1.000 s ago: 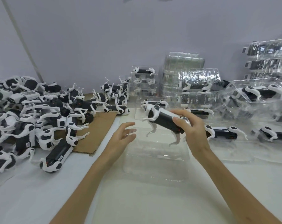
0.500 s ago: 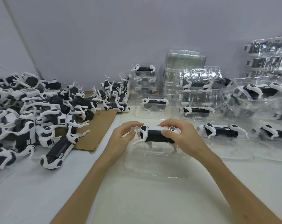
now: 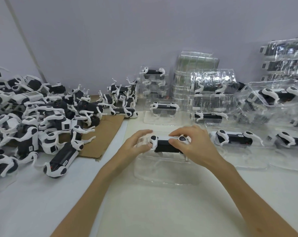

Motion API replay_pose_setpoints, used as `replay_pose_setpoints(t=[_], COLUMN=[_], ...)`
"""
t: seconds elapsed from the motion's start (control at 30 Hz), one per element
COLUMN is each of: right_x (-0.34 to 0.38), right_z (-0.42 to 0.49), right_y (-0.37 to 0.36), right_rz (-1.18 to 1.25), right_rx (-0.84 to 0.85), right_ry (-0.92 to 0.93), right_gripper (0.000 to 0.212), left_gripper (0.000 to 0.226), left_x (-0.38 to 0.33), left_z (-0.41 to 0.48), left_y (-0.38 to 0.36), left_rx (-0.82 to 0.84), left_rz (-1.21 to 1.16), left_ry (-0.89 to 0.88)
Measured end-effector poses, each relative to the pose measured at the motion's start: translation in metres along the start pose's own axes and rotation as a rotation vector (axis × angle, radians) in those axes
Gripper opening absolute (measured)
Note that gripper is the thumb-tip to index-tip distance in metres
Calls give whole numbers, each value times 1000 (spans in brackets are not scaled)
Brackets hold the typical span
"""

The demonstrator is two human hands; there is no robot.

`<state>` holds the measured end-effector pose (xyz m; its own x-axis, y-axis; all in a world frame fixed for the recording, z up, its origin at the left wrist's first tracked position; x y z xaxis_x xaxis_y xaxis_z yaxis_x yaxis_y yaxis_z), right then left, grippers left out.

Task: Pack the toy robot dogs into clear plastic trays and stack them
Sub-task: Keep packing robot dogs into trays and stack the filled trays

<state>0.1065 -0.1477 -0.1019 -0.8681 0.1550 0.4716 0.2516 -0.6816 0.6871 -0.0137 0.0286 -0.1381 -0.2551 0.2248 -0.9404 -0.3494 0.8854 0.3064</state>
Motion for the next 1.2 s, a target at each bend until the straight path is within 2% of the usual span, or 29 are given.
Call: replay_pose_setpoints(t=[0.03,0.1,0.2,0.23,0.27,0.33,0.4,0.5,0.57,0.63,0.7,0.77,0.93,1.03,1.13,1.2], right_x=[-1,-5,-13,-16,-19,-25,-30,-32,-30,-28,-26,-25,-31,-29,-26,-24], right_z=[0,0,1,0,0,0,-2,-4,-5,-6,-5,-4,-7,-8,-5,-4], right_y=[2,5,6,7,8,8,5,-2,-5,-6,-6,-8,-16,-17,-15,-12], right_rz=[-12,-31,-6,29,75,144,146,250,369,479,553,580,585,579,565,508], right_rx=[-41,-93,-95,-107,-123,-114,-31,45,56,65,58,22,-25,16,-60,-134], right_ry=[0,-40,-162,-197,-229,-286,-327,-379,-397,-408,-378,-349,-471,-478,-382,-335], right_gripper=[7,20,36,38,40,42,46,46,48,60,75,84,107,96,74,67], left_gripper=[61,66,29,23,26,45,58,34,29,39,68,85,101,102,98,97], left_x=[2,7,14,15,17,18,18,17,13,10,8,5,1,1,0,-1], left_z=[2,5,8,9,10,11,11,9,6,4,4,3,2,2,1,0], left_y=[2,5,7,7,8,8,8,9,10,14,19,21,23,23,25,27], left_rx=[-13,-55,-84,-82,-83,-104,-131,-106,-65,-78,-117,-110,-125,-111,-141,-184], left_rz=[-16,-38,-9,6,18,45,58,29,-24,-83,-144,-174,-192,-211,-199,-161], left_ry=[31,111,193,201,206,218,233,256,232,205,144,80,-37,-72,-85,-83])
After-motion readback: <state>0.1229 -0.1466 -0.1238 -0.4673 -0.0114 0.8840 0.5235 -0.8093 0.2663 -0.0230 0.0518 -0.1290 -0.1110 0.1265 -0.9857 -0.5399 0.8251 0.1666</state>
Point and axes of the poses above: each hand's wrist, its own z-axis towards the middle knuckle, its own y-axis out of the back of the hand, x = y × z, the point moved 4 cm from there along z, towards the middle knuckle, and after that the axes turned 15 degrees about y, right-handed, at the moved point
